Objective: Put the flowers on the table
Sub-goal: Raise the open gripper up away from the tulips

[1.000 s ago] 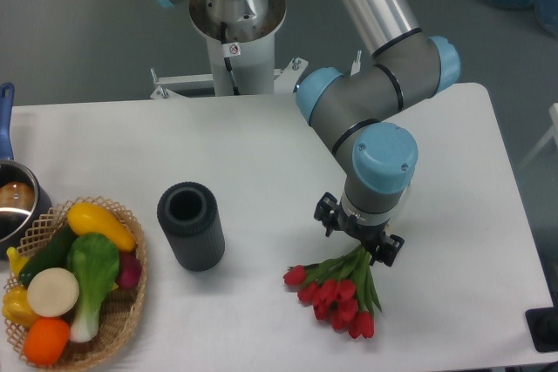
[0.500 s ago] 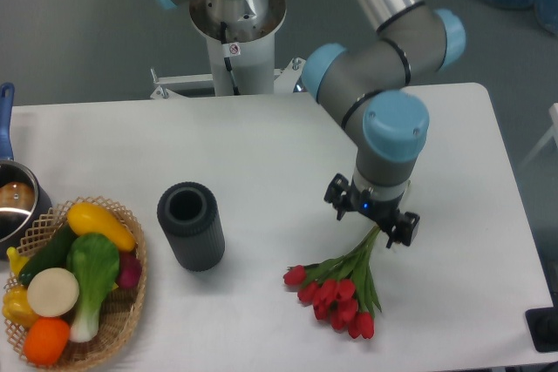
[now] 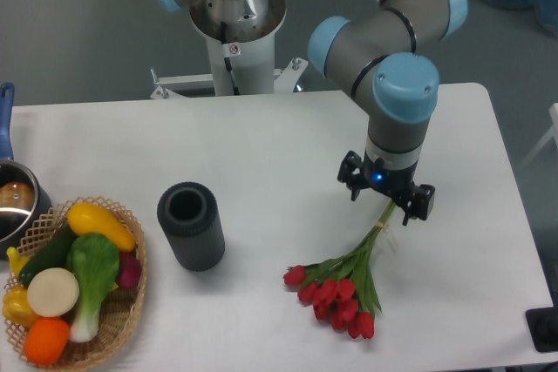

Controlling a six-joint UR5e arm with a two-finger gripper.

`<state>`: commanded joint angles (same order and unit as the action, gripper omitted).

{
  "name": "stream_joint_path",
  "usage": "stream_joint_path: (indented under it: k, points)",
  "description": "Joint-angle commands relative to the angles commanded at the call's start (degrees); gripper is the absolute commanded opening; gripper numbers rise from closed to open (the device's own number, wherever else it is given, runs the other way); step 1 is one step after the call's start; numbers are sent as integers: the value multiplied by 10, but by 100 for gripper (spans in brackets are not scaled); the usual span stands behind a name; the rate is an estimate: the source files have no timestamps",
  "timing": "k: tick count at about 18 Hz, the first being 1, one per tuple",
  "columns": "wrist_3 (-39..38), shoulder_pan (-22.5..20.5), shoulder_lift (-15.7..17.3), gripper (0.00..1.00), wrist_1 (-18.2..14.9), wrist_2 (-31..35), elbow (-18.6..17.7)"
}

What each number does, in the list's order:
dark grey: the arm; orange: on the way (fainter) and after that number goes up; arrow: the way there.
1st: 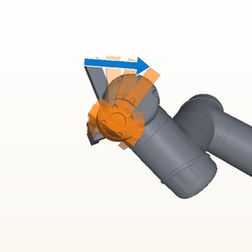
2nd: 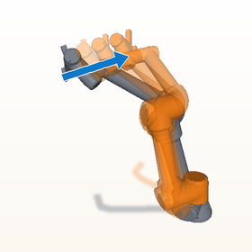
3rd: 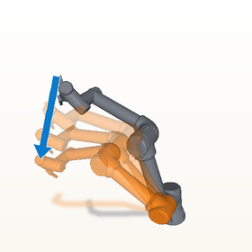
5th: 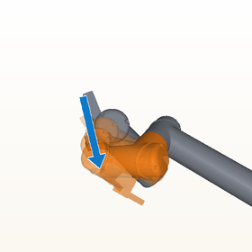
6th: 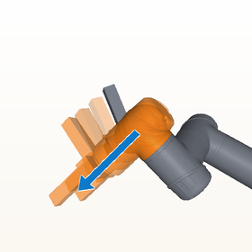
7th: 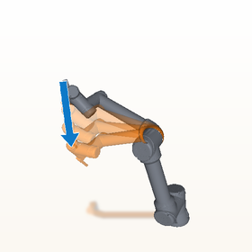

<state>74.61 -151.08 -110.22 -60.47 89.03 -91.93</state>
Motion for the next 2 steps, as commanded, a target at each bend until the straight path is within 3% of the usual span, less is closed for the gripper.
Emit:
stream_joint_path:
  k: [2]
  points:
    - [0, -1, 9, 100, -1, 0, -5]
